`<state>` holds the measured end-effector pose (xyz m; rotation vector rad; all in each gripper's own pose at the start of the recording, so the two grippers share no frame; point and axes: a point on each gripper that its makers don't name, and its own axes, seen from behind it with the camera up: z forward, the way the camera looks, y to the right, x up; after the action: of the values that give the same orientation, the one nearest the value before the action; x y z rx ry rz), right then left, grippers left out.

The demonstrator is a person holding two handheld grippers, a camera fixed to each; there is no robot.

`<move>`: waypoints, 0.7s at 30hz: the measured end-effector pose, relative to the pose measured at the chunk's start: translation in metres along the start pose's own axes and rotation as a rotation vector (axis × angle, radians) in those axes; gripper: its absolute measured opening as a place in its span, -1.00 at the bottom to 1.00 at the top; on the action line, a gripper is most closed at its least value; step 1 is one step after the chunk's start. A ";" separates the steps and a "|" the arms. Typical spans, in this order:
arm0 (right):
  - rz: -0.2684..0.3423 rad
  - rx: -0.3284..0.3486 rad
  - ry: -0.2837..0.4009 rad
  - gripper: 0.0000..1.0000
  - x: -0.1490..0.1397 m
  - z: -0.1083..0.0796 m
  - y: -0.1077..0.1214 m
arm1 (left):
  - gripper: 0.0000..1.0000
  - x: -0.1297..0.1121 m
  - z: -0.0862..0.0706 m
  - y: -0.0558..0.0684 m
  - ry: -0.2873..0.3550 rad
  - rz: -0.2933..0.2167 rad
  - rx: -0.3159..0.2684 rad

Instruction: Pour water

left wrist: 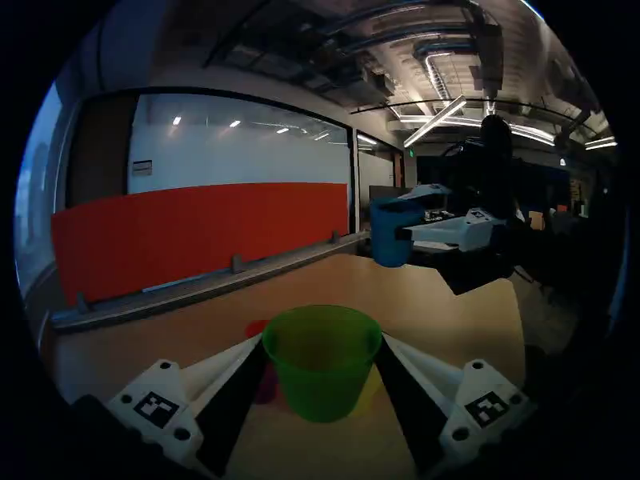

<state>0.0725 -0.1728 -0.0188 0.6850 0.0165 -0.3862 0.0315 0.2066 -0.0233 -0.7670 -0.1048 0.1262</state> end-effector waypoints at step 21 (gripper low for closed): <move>-0.280 0.004 0.038 0.82 0.046 0.018 0.002 | 0.77 0.003 0.012 0.026 0.015 -0.010 -0.045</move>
<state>0.1138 -0.1981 -0.0095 0.6958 0.1488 -0.6421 0.0305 0.2331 -0.0326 -0.8123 -0.0978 0.1092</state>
